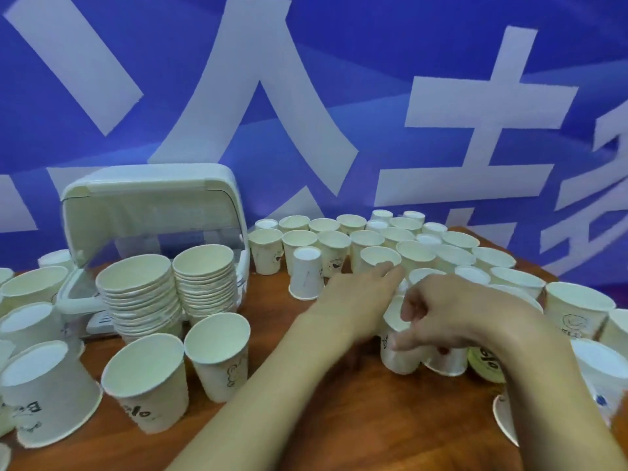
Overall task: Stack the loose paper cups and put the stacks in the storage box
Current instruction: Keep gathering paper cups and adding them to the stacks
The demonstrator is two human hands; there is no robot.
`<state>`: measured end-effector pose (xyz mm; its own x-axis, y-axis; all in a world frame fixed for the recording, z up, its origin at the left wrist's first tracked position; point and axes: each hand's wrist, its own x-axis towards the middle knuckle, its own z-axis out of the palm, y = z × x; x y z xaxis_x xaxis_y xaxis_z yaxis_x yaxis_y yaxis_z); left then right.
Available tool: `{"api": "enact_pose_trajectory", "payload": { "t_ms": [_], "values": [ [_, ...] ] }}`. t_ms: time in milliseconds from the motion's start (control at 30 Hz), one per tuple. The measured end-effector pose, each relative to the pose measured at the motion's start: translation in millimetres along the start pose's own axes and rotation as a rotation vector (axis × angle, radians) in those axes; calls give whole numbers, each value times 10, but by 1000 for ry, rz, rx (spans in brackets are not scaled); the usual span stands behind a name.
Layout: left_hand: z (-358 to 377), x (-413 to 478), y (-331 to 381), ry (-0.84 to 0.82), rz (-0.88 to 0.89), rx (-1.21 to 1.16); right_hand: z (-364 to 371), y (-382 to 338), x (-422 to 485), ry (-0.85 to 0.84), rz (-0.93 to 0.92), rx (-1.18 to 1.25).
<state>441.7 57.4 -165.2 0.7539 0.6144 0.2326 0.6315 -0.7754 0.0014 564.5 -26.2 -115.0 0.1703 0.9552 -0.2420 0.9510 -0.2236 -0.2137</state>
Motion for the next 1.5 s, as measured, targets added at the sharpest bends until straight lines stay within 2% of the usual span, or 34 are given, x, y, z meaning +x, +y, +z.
{"api": "enact_pose_trajectory", "payload": {
  "t_ms": [67,167,333,467,633,700,800,833,1033,1167,1333,1500],
  "values": [
    [14,-13,33,-30,17,0,131,-27,23,52,-3,-77],
    [16,-24,23,-85,-26,-36,270,-64,69,218,-32,-272],
    [-238,-152,35,-150,-155,-114,361,-43,127,320,-45,-293],
    [-406,-237,7,-171,-240,-31,406,18,110,367,-26,-258],
    [-493,-283,-82,-16,-314,-9,445,27,80,407,4,-268],
    [-397,-239,-137,-115,-320,-21,463,2,81,408,-10,-260],
    [-269,-222,-167,-404,-366,-49,491,-30,111,401,-40,-257],
    [-229,-215,-181,-424,-370,-53,494,-33,123,400,-47,-260],
    [-306,-251,-176,-228,-259,-8,523,-23,172,476,-104,-230],
    [-559,-414,-114,-76,-235,54,542,-56,203,572,-189,-119],
    [-971,-842,-81,131,-265,139,495,-327,117,668,-365,95],
    [-1330,-1371,-324,172,-350,150,247,-742,-13,666,-520,75]
  ]
}}
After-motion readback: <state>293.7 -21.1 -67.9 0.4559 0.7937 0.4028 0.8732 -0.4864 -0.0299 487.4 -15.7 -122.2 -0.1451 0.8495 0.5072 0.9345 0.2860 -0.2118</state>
